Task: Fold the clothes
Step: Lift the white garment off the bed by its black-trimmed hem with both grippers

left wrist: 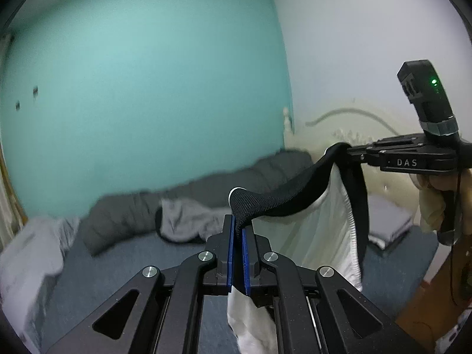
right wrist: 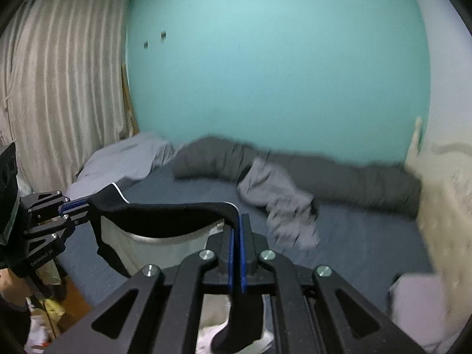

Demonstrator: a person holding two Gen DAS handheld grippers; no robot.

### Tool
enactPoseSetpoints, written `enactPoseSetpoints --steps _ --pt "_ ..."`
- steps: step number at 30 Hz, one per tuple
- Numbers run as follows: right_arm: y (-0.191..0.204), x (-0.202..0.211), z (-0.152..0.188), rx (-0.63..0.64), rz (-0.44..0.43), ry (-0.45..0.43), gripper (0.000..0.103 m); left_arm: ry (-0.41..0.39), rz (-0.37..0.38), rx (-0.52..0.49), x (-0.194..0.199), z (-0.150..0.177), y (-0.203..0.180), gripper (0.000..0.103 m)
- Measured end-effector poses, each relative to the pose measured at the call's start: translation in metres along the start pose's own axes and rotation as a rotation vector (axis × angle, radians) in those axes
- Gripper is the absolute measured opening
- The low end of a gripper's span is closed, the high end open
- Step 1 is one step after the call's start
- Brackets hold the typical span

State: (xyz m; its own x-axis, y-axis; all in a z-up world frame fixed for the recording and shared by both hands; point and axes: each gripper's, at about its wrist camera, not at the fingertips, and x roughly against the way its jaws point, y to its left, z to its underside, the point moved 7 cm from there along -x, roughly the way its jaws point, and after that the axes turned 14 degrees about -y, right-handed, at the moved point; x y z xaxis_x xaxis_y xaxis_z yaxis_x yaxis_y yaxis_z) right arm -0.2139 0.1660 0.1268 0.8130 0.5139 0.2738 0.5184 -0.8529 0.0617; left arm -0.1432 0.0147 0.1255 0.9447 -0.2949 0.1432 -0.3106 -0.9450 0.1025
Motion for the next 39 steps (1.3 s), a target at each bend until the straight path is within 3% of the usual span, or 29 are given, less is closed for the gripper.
enactPoseSetpoints --steps 11,16,22,26,32,39 --pt "-0.002 -0.119 0.215 -0.128 -0.065 0.336 0.003 0.308 -0.016 0.112 -0.055 0.217 0.018 0.005" --pt "-0.006 -0.151 0.286 -0.203 -0.093 0.437 0.003 0.386 -0.020 0.175 -0.068 0.279 0.026 0.005" --pt "-0.011 -0.183 0.333 -0.277 -0.085 0.477 0.004 0.459 -0.032 0.211 -0.081 0.324 0.029 0.005" --pt "-0.017 -0.187 0.344 -0.282 -0.074 0.465 0.017 0.491 -0.046 0.227 -0.088 0.345 0.035 0.005" --pt "-0.042 -0.164 0.343 -0.290 -0.074 0.430 0.050 0.497 -0.054 0.228 -0.093 0.353 0.038 0.005" --pt "-0.062 -0.142 0.370 -0.306 -0.034 0.476 0.050 0.492 -0.055 0.216 -0.092 0.354 0.035 0.005"
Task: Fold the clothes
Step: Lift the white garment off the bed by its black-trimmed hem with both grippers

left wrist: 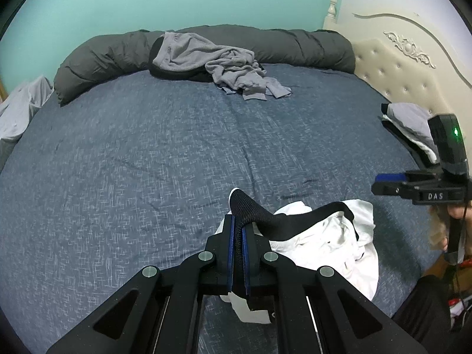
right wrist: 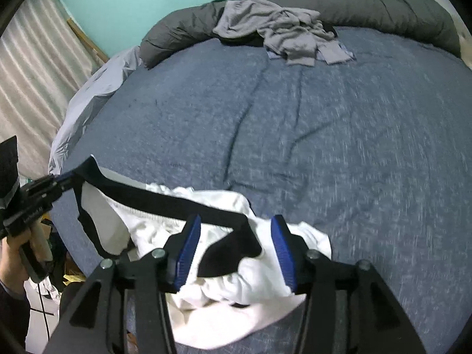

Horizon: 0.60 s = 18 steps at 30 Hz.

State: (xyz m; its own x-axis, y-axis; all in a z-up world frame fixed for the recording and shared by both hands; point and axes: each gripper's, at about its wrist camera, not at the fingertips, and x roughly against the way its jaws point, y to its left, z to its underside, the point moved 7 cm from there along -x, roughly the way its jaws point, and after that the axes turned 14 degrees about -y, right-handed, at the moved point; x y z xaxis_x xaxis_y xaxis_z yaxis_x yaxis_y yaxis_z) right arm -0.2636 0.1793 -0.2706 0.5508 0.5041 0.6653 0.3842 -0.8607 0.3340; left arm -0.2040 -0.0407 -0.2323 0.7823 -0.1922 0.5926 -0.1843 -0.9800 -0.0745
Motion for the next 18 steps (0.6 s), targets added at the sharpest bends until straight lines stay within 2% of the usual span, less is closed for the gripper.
enactPoseSetpoints --steps 8,13,14,15,18 --pt "0.000 -0.028 0.008 -0.060 0.015 0.056 0.050 -0.008 -0.003 -0.017 0.008 0.000 -0.004 0.005" --pt "0.006 -0.054 0.013 -0.024 0.039 0.128 0.050 -0.015 -0.009 -0.027 0.010 0.000 -0.002 0.005" --pt "0.004 -0.057 0.017 -0.018 0.048 0.136 0.048 -0.013 -0.010 -0.027 0.009 0.001 -0.001 0.005" --pt "0.002 -0.061 0.021 -0.012 0.057 0.143 0.039 -0.011 -0.010 -0.027 0.009 0.001 0.000 0.005" --pt "-0.002 -0.070 0.033 0.003 0.083 0.163 0.025 -0.008 -0.013 -0.027 0.009 0.003 0.002 0.005"
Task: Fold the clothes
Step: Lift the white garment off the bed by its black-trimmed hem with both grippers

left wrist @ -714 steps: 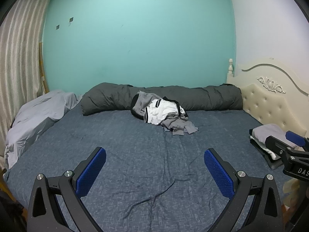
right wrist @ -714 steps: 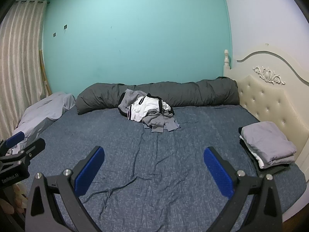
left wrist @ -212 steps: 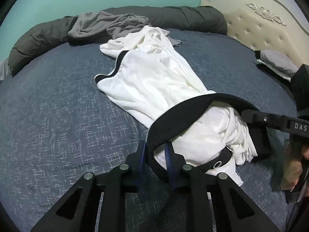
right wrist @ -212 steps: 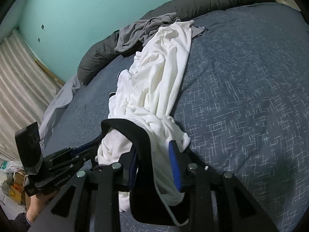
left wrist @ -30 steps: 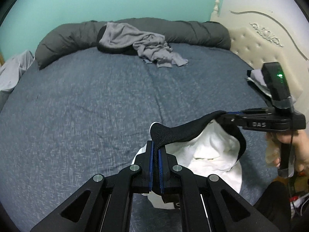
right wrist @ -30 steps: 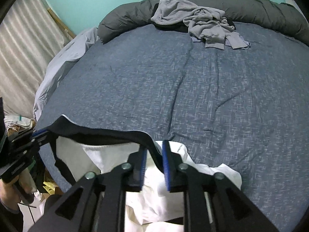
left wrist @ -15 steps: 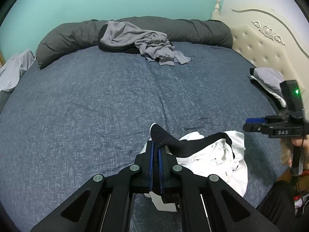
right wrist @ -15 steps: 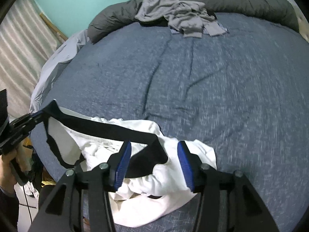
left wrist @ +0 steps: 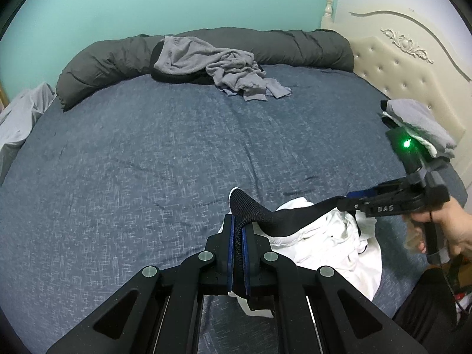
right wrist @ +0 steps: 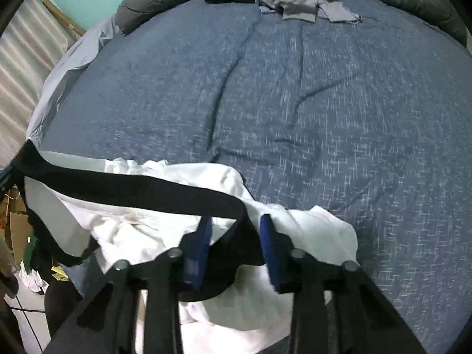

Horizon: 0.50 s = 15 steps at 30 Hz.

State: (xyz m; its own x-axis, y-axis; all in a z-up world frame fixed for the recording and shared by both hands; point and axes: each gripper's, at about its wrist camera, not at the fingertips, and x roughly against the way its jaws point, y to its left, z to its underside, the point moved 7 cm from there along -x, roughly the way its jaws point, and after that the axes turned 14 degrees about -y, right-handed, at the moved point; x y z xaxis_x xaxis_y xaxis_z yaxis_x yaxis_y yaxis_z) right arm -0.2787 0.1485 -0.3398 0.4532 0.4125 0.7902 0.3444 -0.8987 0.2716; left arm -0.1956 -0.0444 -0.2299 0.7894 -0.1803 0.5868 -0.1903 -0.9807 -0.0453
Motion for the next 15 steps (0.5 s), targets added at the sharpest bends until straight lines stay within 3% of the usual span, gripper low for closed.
enactPoseSetpoints --steps 4,15 --pt "-0.005 0.002 0.004 0.009 0.024 -0.022 0.008 0.005 -0.010 -0.010 0.000 0.003 0.002 0.005" --pt "-0.018 0.101 -0.042 0.045 0.089 -0.290 0.005 -0.046 -0.064 -0.016 0.025 -0.022 0.010 0.005"
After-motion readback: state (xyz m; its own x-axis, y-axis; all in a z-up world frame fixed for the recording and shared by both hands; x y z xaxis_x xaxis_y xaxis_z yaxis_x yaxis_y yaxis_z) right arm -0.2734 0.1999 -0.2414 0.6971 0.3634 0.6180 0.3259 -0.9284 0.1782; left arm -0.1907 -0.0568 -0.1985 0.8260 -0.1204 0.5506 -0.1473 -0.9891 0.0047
